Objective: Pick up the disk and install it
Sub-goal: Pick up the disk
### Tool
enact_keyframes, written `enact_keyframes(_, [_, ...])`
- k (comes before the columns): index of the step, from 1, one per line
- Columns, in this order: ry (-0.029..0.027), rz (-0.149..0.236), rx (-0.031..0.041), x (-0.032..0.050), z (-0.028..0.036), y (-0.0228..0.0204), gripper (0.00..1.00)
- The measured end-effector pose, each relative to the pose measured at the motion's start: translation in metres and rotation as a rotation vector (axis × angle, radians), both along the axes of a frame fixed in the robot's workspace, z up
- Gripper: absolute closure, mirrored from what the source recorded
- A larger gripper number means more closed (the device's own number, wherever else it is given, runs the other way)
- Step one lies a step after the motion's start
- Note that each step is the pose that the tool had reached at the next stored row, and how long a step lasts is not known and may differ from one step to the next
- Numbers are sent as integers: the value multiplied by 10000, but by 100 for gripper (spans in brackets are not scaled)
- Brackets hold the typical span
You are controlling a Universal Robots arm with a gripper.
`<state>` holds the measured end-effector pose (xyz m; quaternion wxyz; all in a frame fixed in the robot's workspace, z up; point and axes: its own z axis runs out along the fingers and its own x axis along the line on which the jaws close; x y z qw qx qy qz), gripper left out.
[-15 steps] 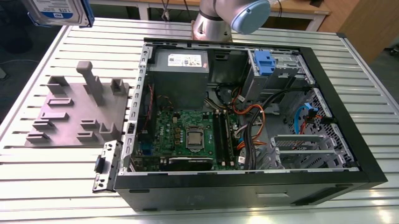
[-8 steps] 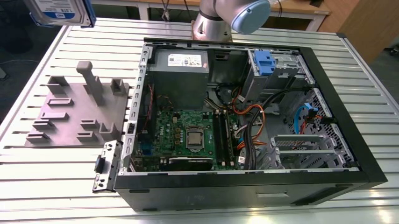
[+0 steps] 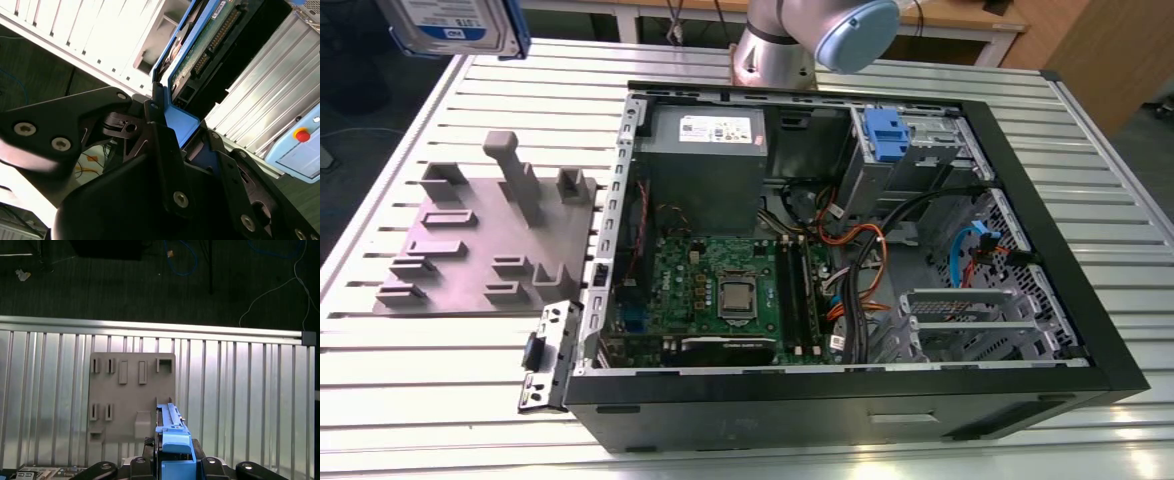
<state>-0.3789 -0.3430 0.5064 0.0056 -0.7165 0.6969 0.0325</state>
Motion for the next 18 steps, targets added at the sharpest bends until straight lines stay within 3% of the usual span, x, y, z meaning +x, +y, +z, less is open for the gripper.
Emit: enact_keyframes(18, [1, 0, 0, 73, 0, -42, 63])
